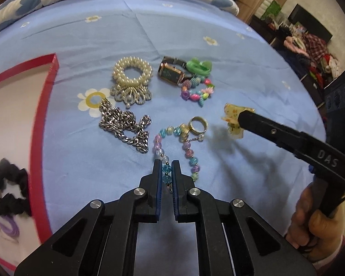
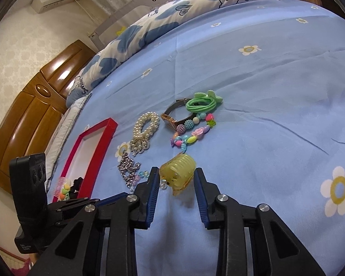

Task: Organize jewelry
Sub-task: 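Grasp the pastel beaded bracelet with the left tool while the right tool grasps the yellow claw clip, then carry the bracelet and claw clip over the red tray with both tools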

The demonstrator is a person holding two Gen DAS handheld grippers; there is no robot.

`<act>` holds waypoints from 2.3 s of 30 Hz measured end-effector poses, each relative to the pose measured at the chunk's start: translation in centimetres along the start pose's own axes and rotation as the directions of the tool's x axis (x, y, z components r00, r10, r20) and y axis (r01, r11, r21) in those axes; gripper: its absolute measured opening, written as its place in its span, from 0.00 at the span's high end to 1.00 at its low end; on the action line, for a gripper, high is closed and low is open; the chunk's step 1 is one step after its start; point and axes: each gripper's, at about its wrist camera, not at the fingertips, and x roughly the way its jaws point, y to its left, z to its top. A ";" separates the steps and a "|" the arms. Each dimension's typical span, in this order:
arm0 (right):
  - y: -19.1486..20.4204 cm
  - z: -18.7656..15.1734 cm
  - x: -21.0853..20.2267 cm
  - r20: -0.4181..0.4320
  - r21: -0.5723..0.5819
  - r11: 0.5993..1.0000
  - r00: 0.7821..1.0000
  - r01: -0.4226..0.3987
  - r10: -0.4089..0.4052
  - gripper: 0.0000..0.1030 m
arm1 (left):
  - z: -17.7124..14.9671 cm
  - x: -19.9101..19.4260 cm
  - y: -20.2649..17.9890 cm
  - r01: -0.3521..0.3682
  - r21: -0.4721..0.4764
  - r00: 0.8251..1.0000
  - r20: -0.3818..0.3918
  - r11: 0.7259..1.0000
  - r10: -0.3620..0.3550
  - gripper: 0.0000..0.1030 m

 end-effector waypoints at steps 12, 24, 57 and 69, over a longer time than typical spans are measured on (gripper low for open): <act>3.1 -0.3 -0.8 0.006 -0.034 0.998 0.998 -0.060 0.060 0.70 | 1.3 -7.5 1.7 -0.002 -0.039 0.987 0.158 0.999 0.008 0.94; 8.6 -0.5 0.5 -0.029 -0.118 0.984 0.990 -0.137 0.135 0.70 | 1.2 -12.4 5.1 -0.026 -0.109 0.966 0.253 0.994 0.053 0.94; 21.3 -1.0 14.6 -0.233 -0.295 0.928 0.959 -0.229 0.162 0.71 | -0.7 -10.8 22.2 -0.139 -0.438 0.950 0.196 0.888 0.245 0.94; 21.8 -1.6 16.2 -0.296 -0.343 0.911 0.947 -0.227 0.125 0.67 | -1.6 -7.7 22.6 -0.234 -0.428 0.953 0.076 0.873 0.293 0.94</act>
